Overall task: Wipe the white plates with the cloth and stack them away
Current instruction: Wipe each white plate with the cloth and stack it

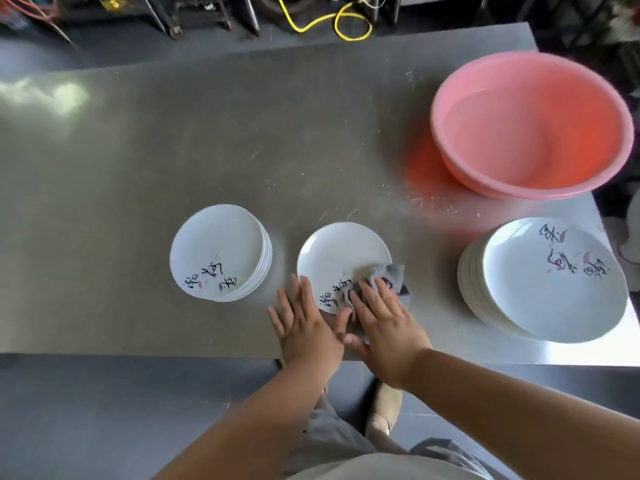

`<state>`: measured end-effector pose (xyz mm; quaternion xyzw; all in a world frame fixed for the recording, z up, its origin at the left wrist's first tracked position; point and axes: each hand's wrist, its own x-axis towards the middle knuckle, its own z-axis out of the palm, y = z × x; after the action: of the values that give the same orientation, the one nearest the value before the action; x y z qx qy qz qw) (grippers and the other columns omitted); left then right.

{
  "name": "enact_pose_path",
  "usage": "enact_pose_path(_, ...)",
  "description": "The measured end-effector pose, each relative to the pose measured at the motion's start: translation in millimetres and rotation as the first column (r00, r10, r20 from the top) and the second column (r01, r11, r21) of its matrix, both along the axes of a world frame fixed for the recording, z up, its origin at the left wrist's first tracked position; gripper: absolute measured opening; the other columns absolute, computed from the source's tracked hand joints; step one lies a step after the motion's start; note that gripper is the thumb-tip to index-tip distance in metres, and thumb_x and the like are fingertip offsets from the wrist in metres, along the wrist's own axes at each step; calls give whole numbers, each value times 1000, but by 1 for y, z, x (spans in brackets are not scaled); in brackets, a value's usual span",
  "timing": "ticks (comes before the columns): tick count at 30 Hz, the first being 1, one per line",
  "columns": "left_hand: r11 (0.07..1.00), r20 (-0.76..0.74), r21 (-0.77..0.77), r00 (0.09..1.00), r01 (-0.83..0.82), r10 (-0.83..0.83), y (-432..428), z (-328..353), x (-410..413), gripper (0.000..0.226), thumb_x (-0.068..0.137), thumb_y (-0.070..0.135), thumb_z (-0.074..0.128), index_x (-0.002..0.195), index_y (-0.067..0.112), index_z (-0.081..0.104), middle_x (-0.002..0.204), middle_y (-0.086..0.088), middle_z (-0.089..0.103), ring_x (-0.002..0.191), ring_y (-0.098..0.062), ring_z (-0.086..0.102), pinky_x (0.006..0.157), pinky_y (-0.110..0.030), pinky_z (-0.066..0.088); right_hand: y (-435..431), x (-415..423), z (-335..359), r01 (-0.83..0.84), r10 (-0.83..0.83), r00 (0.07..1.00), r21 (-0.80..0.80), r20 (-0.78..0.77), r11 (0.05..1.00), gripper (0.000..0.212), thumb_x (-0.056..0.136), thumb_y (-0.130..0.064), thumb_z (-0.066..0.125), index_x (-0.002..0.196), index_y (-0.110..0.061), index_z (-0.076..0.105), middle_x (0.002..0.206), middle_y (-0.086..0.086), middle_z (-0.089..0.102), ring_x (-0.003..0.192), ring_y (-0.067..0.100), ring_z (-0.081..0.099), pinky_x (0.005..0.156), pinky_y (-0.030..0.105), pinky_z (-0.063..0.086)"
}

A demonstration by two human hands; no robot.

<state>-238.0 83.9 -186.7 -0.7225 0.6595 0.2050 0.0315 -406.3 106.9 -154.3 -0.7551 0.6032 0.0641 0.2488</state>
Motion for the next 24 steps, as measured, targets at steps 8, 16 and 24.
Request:
enact_pose_path(8,873,94,-193,894,448,-438,-68,12,43,80,99,68,23,167,29,7,173,11,-21,160,-16,-19,128,-42,-13,-66,-61,-2,31,-31,1000,-97,4,995,81,99,-70,26,164,-21,27,175,-1,9,160,18,-15,125,31,-13)
enact_pose_path(16,885,153,-169,899,433,-411,-58,-12,38,75,101,62,21,168,27,17,176,9,-6,162,-25,-5,130,-51,-4,-18,-21,-8,-32,31,992,-5,-119,999,102,88,-80,-2,167,-16,-7,173,7,-19,147,27,-41,122,45,-23)
enact_pose_path(24,956,96,-203,976,212,-196,-32,-5,7,80,97,70,30,163,24,30,176,1,1,161,-33,1,129,-52,-5,-62,-45,-6,113,-120,985,-62,-121,992,87,102,-67,25,168,-14,6,175,4,-14,159,32,-18,125,41,-16)
